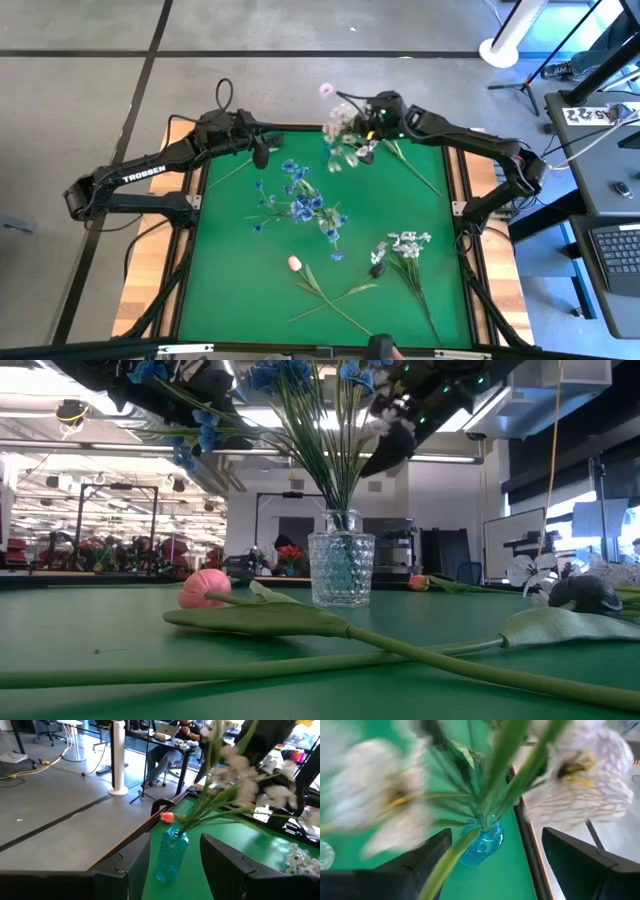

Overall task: Sort flowers into vase by color
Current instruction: Put the white flowers into the blue vase

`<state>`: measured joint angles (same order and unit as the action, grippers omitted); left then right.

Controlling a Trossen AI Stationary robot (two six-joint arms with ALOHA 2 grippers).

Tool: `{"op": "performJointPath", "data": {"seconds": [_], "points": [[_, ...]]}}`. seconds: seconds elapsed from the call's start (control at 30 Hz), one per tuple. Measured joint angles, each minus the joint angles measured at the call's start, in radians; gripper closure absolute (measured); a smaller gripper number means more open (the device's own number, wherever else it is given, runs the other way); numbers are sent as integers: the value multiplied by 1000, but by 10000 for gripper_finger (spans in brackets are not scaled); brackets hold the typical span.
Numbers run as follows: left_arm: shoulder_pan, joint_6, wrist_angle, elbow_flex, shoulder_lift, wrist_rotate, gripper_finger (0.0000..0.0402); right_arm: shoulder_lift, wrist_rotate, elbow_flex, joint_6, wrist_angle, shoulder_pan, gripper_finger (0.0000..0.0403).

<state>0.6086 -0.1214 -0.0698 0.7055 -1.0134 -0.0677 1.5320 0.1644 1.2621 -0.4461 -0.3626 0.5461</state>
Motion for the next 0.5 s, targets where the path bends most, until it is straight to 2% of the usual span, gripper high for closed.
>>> {"op": "performJointPath", "data": {"seconds": [0.3,0.5], "points": [[0,0,61,0,0,4,233,75,-58,0,2,40,27,95],[0,0,62,0,0,7,233,75,-152,0,-9,39,32,95]]}}
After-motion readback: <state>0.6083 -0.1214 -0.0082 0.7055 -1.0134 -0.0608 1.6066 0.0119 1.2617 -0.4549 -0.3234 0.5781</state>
